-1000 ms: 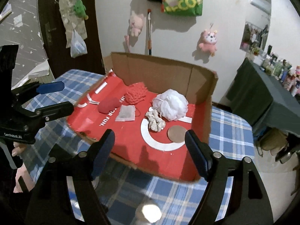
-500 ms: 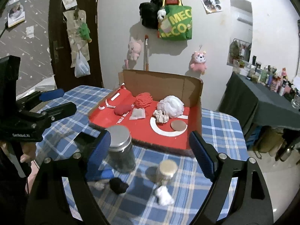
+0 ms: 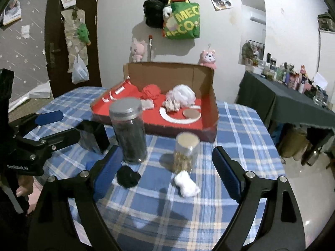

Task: Organize soft objects
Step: 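Move both open tools back toward the remaining items on the table, then grasp the blue cloth with the left tool while the right tool grasps the white sock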

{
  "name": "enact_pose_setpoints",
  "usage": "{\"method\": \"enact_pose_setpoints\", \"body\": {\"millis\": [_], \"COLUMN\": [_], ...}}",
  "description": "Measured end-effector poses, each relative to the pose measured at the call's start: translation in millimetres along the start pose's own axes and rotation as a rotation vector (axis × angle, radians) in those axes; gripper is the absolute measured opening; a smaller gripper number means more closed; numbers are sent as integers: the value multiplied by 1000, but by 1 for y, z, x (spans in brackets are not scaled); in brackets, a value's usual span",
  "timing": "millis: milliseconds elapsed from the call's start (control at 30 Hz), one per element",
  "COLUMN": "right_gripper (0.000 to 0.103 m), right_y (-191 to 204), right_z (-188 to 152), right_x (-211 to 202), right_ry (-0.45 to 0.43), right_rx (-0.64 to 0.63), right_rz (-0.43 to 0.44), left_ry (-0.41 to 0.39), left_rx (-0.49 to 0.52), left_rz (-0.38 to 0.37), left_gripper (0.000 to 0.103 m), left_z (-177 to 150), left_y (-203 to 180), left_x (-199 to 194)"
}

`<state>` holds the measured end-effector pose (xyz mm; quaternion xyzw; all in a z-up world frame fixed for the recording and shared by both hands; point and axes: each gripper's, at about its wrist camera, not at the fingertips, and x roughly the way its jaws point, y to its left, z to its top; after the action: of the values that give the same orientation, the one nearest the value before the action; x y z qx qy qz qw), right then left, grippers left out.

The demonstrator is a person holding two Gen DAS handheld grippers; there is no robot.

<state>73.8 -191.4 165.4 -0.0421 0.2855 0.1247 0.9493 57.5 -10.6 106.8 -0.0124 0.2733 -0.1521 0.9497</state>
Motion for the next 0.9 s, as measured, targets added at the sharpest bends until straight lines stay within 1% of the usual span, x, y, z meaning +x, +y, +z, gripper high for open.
{"method": "enact_pose_setpoints", "body": {"millis": [200, 333, 567, 700, 867, 900], "right_gripper": [88, 88, 88, 88, 87, 86], "right_y": [-4, -9, -20, -26, -34, -35], "right_z": [-27, -40, -49, -51, -53, -52], "right_x": [24, 37, 53, 61, 71, 73], "right_ry": [61, 93, 131, 151, 176, 180], "right_rx": [20, 37, 52, 46, 42, 41], "right_rz": [-18, -23, -34, -41, -32, -28], "left_ry": [98, 134, 186, 215, 256, 264], "left_rx": [-23, -24, -14, 3, 21, 24], "left_rz": [1, -1, -2, 10, 12, 13], "left_gripper": [98, 98, 98, 98, 93, 91], "left_z": [-23, -28, -32, -32, -33, -33], "left_y": [4, 4, 3, 2, 4, 4], "left_x": [27, 38, 53, 60, 69, 71]}}
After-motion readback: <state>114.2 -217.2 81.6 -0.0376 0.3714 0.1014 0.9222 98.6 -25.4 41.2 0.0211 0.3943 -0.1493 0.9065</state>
